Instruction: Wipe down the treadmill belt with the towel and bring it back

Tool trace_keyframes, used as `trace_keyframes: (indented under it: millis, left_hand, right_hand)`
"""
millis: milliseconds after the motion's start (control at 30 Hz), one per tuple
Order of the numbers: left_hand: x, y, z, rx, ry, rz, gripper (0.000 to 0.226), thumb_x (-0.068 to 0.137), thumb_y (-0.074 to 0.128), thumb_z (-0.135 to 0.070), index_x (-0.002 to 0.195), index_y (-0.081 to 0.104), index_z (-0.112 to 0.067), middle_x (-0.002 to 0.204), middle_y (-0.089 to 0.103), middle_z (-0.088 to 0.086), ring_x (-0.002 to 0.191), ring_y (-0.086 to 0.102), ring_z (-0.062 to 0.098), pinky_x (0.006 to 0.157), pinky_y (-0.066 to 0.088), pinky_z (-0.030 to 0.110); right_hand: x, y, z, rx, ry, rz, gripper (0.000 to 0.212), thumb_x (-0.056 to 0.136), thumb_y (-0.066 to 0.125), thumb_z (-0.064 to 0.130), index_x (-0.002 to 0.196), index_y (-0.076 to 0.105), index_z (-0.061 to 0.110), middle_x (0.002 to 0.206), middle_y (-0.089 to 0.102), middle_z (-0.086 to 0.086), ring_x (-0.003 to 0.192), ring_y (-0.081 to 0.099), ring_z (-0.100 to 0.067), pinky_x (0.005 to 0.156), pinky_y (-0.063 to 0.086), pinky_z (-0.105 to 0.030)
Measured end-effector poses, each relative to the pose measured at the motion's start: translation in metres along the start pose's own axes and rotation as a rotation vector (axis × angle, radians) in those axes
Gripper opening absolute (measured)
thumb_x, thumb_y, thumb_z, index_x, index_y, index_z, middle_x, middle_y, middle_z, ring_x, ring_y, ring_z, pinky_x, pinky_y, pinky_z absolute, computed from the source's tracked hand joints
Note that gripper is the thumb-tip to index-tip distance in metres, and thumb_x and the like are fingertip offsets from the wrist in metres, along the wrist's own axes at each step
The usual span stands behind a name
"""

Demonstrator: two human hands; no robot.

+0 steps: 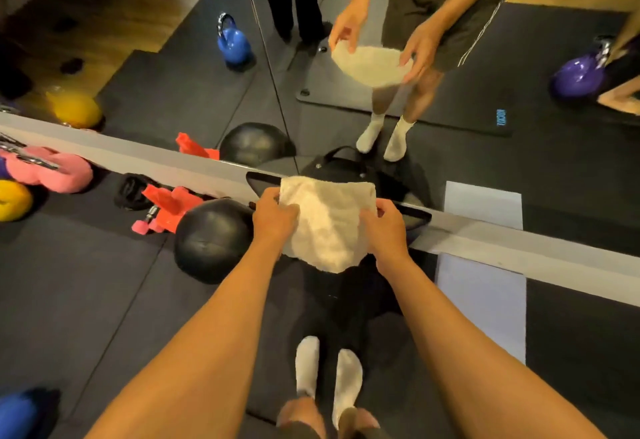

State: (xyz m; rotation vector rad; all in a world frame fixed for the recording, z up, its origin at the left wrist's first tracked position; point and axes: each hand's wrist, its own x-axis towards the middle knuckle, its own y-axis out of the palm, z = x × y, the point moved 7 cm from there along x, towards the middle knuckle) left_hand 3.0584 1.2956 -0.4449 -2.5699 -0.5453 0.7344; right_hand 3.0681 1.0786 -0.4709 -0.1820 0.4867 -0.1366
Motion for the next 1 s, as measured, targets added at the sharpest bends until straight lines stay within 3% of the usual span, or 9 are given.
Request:
trace_keyframes:
  millis: [100, 167, 300, 367, 433, 600, 700, 867, 1000]
  left_hand:
    - [0.049, 0.024, 0.022, 0.075, 0.004, 0.001, 0.027, 0.087, 0.060, -0.012, 0.114, 0.062, -0.010, 0.104, 0.063, 0.003, 0.095, 0.057, 0.020, 0.083, 0.047, 0.031]
    - [0.083, 0.044, 0.042, 0.113, 0.008, 0.035, 0.020, 0.089, 0.061, -0.012, 0.109, 0.063, -0.008, 0.099, 0.064, 0.006, 0.089, 0.057, 0.020, 0.078, 0.043, 0.028]
    - [0.147, 0.085, 0.088, 0.120, -0.033, 0.116, 0.013, 0.088, 0.061, -0.011, 0.100, 0.064, -0.011, 0.097, 0.067, 0.014, 0.095, 0.063, 0.031, 0.085, 0.051, 0.037]
    - [0.174, 0.104, 0.109, 0.084, -0.035, 0.146, 0.008, 0.086, 0.061, -0.011, 0.092, 0.063, -0.015, 0.090, 0.066, 0.013, 0.090, 0.063, 0.030, 0.083, 0.054, 0.041]
    - [0.196, 0.120, 0.123, 0.042, -0.001, 0.161, 0.004, 0.086, 0.062, -0.013, 0.087, 0.062, -0.017, 0.086, 0.065, 0.008, 0.084, 0.062, 0.027, 0.077, 0.054, 0.041]
    - [0.229, 0.140, 0.142, 0.085, 0.060, 0.120, 0.023, 0.093, 0.060, -0.023, 0.113, 0.064, -0.012, 0.101, 0.065, 0.002, 0.092, 0.062, 0.018, 0.077, 0.050, 0.032]
    - [0.236, 0.147, 0.147, 0.225, 0.082, 0.134, 0.020, 0.094, 0.057, -0.020, 0.109, 0.065, -0.009, 0.094, 0.064, 0.001, 0.090, 0.062, 0.021, 0.073, 0.046, 0.031]
    - [0.241, 0.142, 0.143, 0.307, 0.119, 0.118, 0.028, 0.092, 0.061, -0.014, 0.119, 0.064, -0.008, 0.112, 0.068, 0.007, 0.103, 0.063, 0.025, 0.079, 0.045, 0.027]
    - [0.223, 0.132, 0.139, 0.357, 0.117, 0.162, 0.037, 0.089, 0.064, -0.015, 0.125, 0.060, -0.007, 0.124, 0.064, 0.011, 0.112, 0.061, 0.027, 0.093, 0.048, 0.035]
  right_hand:
    - [0.046, 0.020, -0.032, -0.003, 0.068, -0.037, 0.022, 0.092, 0.052, 0.025, 0.112, 0.061, 0.020, 0.102, 0.064, 0.000, 0.093, 0.060, -0.020, 0.078, 0.052, -0.035]
    - [0.076, 0.033, -0.058, -0.022, 0.102, -0.060, 0.008, 0.094, 0.053, 0.021, 0.100, 0.058, 0.023, 0.094, 0.062, 0.001, 0.087, 0.059, -0.019, 0.073, 0.052, -0.032]
    - [0.127, 0.052, -0.110, -0.057, 0.170, -0.152, 0.009, 0.091, 0.055, 0.015, 0.088, 0.063, 0.018, 0.085, 0.062, 0.001, 0.080, 0.060, -0.019, 0.061, 0.049, -0.028]
    - [0.150, 0.062, -0.131, -0.072, 0.183, -0.175, 0.010, 0.091, 0.056, 0.016, 0.097, 0.064, 0.015, 0.092, 0.064, -0.001, 0.086, 0.060, -0.019, 0.066, 0.052, -0.029]
    - [0.171, 0.069, -0.148, -0.107, 0.173, -0.189, 0.022, 0.092, 0.057, 0.019, 0.113, 0.062, 0.015, 0.105, 0.063, -0.002, 0.096, 0.059, -0.020, 0.082, 0.053, -0.036]
    - [0.202, 0.089, -0.169, -0.281, 0.056, -0.182, 0.020, 0.092, 0.053, 0.031, 0.107, 0.060, 0.021, 0.102, 0.067, 0.000, 0.097, 0.061, -0.024, 0.087, 0.048, -0.044]
    - [0.213, 0.093, -0.181, -0.289, 0.065, -0.178, 0.022, 0.090, 0.052, 0.036, 0.102, 0.059, 0.019, 0.095, 0.066, -0.001, 0.094, 0.062, -0.028, 0.085, 0.048, -0.052]
    - [0.214, 0.086, -0.174, -0.289, -0.013, -0.173, 0.023, 0.092, 0.056, 0.028, 0.106, 0.062, 0.009, 0.095, 0.068, -0.008, 0.091, 0.062, -0.028, 0.079, 0.051, -0.044]
    - [0.192, 0.060, -0.161, -0.300, 0.032, -0.144, 0.028, 0.093, 0.058, 0.023, 0.116, 0.060, 0.008, 0.104, 0.066, -0.009, 0.096, 0.060, -0.025, 0.083, 0.046, -0.033]
